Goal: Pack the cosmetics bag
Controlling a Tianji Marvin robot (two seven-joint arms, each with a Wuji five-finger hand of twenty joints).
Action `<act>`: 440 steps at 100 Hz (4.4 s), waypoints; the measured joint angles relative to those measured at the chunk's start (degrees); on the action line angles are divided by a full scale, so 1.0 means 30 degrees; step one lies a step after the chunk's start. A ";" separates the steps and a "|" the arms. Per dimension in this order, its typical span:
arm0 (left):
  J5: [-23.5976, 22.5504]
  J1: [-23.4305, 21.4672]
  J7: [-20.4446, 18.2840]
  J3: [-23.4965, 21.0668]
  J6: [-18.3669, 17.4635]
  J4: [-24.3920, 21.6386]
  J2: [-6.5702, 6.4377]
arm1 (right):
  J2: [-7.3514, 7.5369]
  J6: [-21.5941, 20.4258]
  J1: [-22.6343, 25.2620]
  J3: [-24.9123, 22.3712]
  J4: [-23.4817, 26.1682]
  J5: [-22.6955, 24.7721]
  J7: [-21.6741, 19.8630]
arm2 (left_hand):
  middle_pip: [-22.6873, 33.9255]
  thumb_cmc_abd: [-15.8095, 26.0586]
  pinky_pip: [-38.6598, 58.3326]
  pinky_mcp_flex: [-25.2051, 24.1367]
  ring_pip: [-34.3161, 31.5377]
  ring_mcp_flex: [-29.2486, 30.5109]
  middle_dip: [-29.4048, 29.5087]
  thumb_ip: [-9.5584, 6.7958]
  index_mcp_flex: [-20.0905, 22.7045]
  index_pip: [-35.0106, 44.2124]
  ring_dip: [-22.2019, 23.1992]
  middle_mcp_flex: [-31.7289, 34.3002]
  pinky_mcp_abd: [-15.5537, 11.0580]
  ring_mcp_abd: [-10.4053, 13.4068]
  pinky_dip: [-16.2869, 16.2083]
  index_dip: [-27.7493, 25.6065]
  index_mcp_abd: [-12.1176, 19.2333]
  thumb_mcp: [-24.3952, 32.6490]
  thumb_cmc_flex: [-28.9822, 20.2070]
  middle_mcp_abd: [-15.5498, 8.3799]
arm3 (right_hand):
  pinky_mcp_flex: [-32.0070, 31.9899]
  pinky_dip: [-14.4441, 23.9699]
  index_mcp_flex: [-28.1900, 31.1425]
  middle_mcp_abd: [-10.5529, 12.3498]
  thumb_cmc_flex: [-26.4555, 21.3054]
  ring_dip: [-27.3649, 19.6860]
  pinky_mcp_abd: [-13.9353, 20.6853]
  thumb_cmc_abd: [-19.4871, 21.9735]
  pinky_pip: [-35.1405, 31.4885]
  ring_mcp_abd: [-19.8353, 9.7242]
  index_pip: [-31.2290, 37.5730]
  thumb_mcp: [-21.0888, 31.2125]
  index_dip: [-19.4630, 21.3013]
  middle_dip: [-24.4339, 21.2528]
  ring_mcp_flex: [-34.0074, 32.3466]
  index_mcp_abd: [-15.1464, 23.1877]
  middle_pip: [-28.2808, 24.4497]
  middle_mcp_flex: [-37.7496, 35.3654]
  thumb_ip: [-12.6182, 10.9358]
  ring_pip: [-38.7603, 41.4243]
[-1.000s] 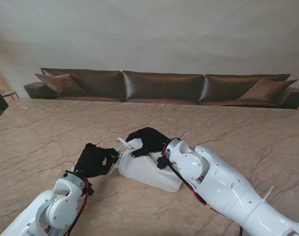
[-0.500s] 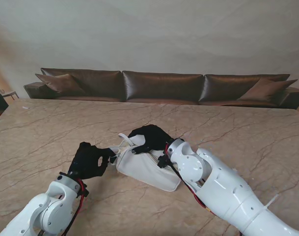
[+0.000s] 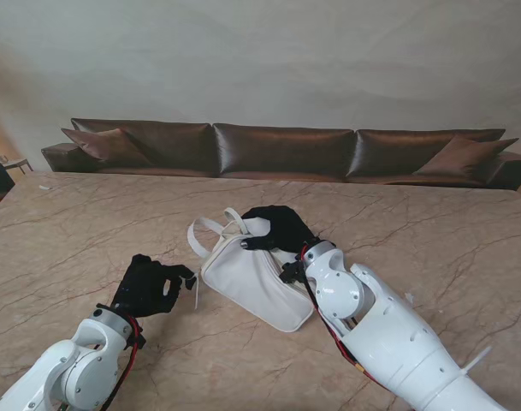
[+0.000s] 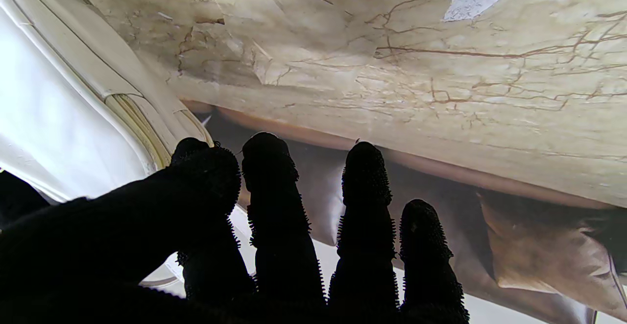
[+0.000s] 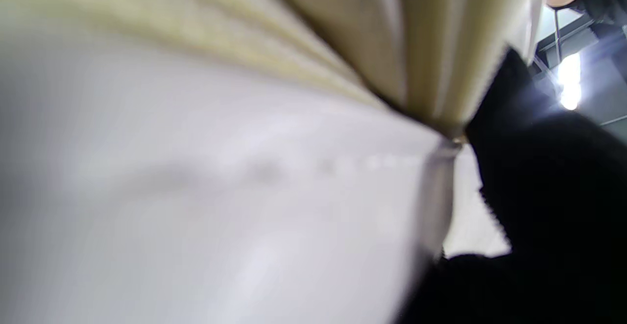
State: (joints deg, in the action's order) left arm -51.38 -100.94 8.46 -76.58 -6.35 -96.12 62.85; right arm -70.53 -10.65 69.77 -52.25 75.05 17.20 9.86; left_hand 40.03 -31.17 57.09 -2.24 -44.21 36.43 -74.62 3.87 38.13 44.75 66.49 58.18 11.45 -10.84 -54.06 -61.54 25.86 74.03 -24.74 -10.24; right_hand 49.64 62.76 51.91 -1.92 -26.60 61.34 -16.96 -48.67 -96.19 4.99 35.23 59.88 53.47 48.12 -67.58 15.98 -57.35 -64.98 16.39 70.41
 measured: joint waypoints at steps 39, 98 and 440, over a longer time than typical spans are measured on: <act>0.1893 0.0916 -0.0005 0.1587 0.0231 0.1652 -0.0010 | -0.0546 0.0352 0.0557 -0.0632 -0.0160 -0.1579 0.1298 | -0.0008 0.0095 -0.0026 -0.0130 0.0197 0.0000 -0.0001 0.0000 -0.0392 -0.0003 0.0000 -0.0018 -0.0015 0.0000 0.0001 0.0000 0.0000 -0.0216 -0.0016 0.0000 | -0.0071 0.0017 0.0449 -0.0216 -0.1003 0.0192 -0.0169 -0.0887 -0.0045 0.0409 -0.0001 -0.0038 0.0001 0.0017 -0.0019 0.0002 -0.0256 -0.0038 0.0031 0.0224; 0.3363 0.0642 0.0219 0.1730 -0.0238 0.2215 0.0247 | 0.0148 0.0109 -0.0020 -0.0487 0.0111 -0.0594 -0.0731 | -0.4576 0.2406 -0.4306 -0.0172 0.6513 -0.1660 1.3284 0.0967 -0.2808 -0.0002 -0.7049 -0.7115 0.0354 0.0691 0.2935 0.9708 -0.1843 -0.6079 -0.0195 0.1815 | -0.0074 0.0255 0.0639 -0.0335 -0.2298 0.0006 -0.0209 -0.0873 -0.0051 0.0603 -0.0001 -0.1607 0.0611 0.0019 -0.0018 0.0003 -0.0256 -0.0039 0.0032 0.0151; 0.3339 0.0989 0.1189 0.0230 0.0087 0.1531 0.0429 | 0.2339 0.0871 0.0193 -0.1353 0.4678 0.6380 -0.5923 | -0.8479 0.4877 -1.2691 0.0347 1.1859 -0.6168 2.0412 -0.1348 -0.4439 -0.8651 -1.5327 -1.2336 -0.0516 0.2025 1.0169 1.6167 -0.8611 -1.2641 0.3290 0.3058 | -1.3239 -1.2567 -1.2445 0.0217 0.7810 -1.4580 0.3981 0.7319 2.1512 -0.0458 -0.3687 -0.5900 -1.2311 -1.2247 1.4302 -0.4947 1.3558 1.4647 -0.3477 -2.1052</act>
State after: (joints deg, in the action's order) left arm -41.36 -97.97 12.03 -75.89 -6.09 -91.52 64.14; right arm -63.52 -8.04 70.35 -56.31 89.09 36.34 -7.91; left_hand 14.59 -16.54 19.01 -1.20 -8.63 17.93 -13.38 -0.17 24.82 18.80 20.51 21.17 9.90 -4.76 -23.55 -13.04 0.03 36.11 -14.87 -1.07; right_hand 9.92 25.06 14.58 -1.27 -3.17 17.60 -5.01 -26.71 -31.65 3.62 24.17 42.18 16.54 11.38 -24.68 1.14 -16.68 -21.03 5.95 7.25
